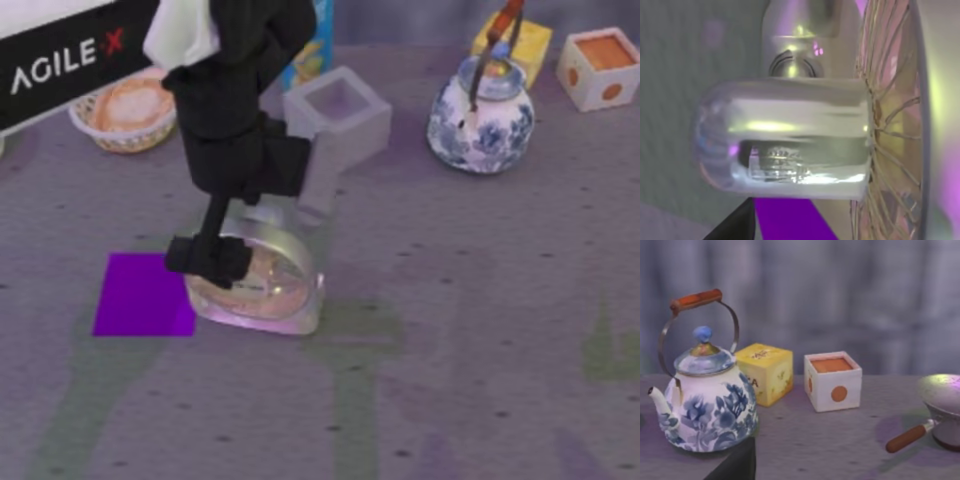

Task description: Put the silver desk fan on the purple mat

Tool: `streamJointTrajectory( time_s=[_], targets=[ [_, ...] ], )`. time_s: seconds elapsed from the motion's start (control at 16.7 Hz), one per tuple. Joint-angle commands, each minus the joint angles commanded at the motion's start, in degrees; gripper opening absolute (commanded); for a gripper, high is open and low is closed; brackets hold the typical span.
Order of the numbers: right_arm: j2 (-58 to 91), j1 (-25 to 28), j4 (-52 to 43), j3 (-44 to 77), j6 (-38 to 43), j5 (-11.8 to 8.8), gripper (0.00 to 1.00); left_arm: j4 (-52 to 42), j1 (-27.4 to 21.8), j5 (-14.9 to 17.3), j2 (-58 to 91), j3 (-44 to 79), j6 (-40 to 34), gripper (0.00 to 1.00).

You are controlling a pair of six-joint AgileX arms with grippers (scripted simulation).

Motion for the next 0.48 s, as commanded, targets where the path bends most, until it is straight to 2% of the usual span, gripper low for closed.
streamJointTrajectory(
  time_s=[0.24, 0.48],
  targets=[
    [0.00, 0.00, 0.00, 0.00, 0.00, 0.00, 1.00, 0.31, 0.00, 0.00, 0.00, -0.31, 0.01, 1.00],
    [0.00, 0.00, 0.00, 0.00, 0.00, 0.00, 1.00, 0.31, 0.00, 0.00, 0.00, -0.31, 0.01, 0.70]
  ],
)
